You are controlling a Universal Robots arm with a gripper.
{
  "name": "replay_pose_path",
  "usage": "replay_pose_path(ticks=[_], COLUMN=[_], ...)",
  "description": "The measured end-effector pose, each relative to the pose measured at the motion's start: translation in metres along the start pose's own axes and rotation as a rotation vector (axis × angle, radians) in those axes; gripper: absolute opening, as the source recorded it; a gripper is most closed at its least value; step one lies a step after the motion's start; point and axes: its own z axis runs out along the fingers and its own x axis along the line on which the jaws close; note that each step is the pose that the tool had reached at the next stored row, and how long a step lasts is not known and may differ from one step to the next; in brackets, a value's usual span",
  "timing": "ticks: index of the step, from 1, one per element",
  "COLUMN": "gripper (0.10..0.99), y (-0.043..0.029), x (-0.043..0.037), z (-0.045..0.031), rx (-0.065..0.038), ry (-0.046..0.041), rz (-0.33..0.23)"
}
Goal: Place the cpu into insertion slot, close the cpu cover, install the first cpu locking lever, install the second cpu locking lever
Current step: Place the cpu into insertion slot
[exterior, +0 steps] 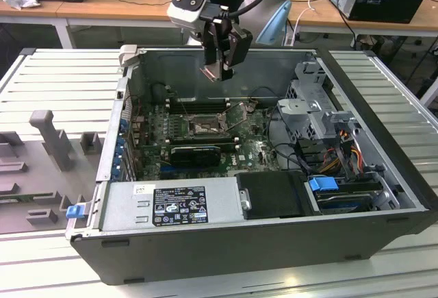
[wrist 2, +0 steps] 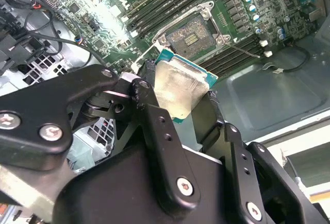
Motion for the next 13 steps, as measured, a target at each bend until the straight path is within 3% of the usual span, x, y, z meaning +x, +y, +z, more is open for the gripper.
replay_pose_path(ticks=[13], gripper=[0.529], y=[-0.0002], x=[-0.0001], z=[0.0020], rx=[-0.004], ry=[-0.0192], rz=[0.214])
